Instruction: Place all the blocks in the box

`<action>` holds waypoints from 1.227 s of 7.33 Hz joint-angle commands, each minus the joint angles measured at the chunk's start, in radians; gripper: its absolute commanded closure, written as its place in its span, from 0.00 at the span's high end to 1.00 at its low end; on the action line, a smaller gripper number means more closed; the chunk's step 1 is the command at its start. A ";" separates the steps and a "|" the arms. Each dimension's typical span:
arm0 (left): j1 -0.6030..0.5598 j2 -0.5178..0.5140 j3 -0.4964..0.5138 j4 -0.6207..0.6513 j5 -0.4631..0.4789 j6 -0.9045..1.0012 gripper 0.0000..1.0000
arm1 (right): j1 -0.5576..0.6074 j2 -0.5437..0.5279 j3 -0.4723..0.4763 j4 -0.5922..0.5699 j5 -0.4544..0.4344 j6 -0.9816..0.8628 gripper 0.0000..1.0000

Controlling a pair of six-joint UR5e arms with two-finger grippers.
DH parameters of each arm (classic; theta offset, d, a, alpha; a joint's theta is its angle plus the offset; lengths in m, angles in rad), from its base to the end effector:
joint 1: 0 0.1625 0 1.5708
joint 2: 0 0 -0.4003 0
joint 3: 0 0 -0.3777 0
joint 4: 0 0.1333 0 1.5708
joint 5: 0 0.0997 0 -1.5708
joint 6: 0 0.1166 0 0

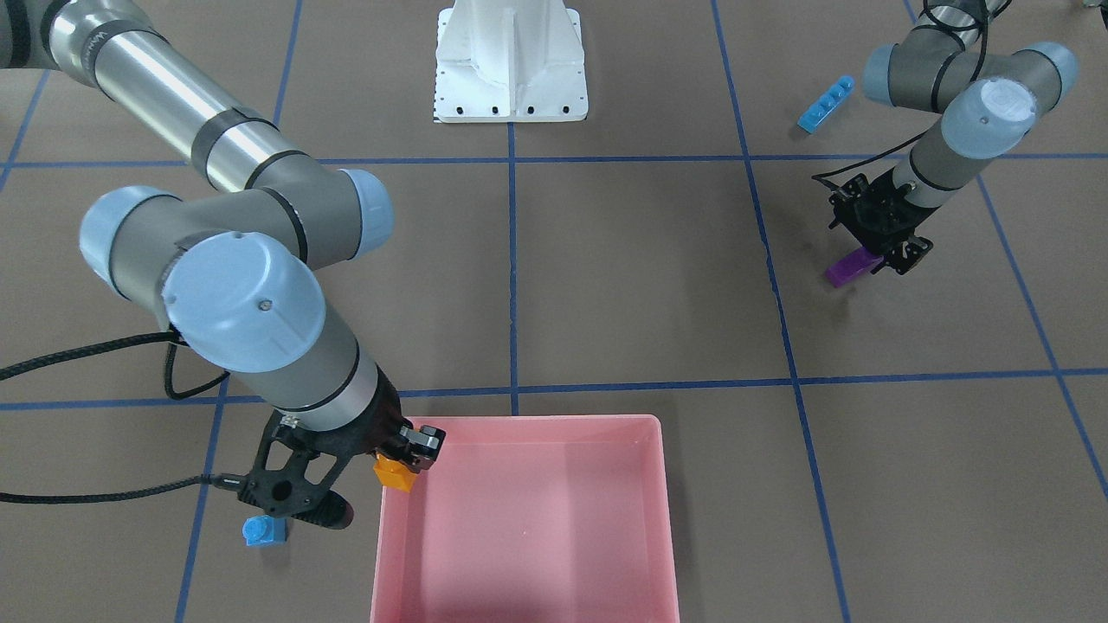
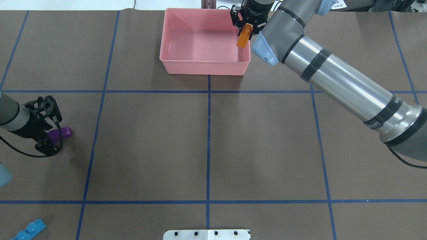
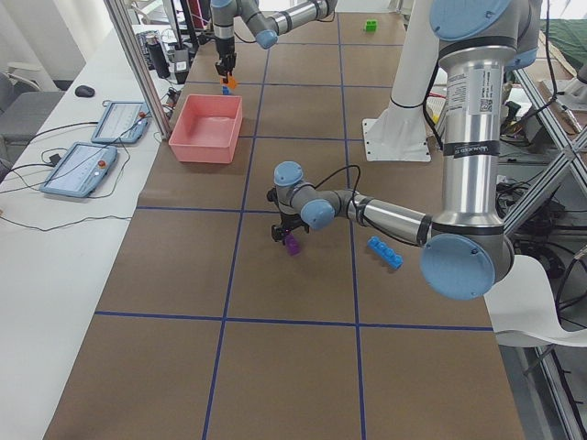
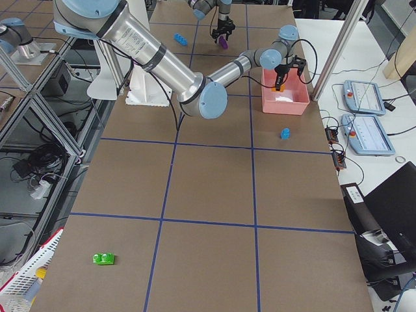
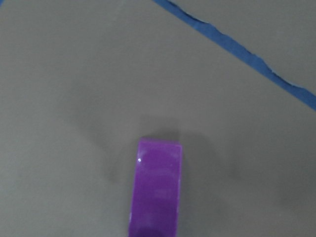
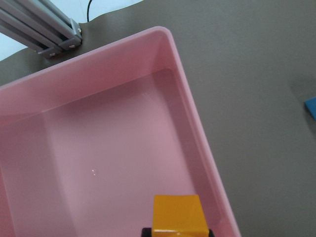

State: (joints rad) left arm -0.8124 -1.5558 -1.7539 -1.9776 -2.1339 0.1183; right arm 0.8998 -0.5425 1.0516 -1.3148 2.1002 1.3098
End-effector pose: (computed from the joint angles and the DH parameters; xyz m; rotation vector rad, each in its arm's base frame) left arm 0.2948 -0.4145 0.5281 0.3746 0.7261 0.9915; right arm -0.4480 -0.6840 0.1886 -0.0113 -0.9050 0.3926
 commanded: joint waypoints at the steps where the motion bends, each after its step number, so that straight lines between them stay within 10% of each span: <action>1: 0.002 -0.007 0.010 -0.001 0.009 0.003 0.72 | -0.053 0.058 -0.088 0.072 -0.072 0.072 0.00; 3: 0.010 -0.018 0.023 -0.001 0.023 0.004 0.59 | -0.074 0.088 -0.131 0.080 -0.117 0.085 0.00; 5: 0.010 -0.023 0.022 0.003 0.023 0.015 0.06 | -0.081 0.122 -0.181 0.083 -0.143 0.085 0.00; 7: 0.002 -0.021 0.008 0.006 0.020 0.003 0.00 | -0.087 0.127 -0.183 0.083 -0.143 0.083 0.99; 9: -0.030 -0.090 -0.024 0.041 0.009 -0.052 0.00 | -0.070 0.121 -0.148 0.080 -0.129 0.078 1.00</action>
State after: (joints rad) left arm -0.8219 -1.5984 -1.7611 -1.9611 -2.1187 0.1060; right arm 0.8185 -0.4187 0.8800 -1.2332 1.9633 1.3913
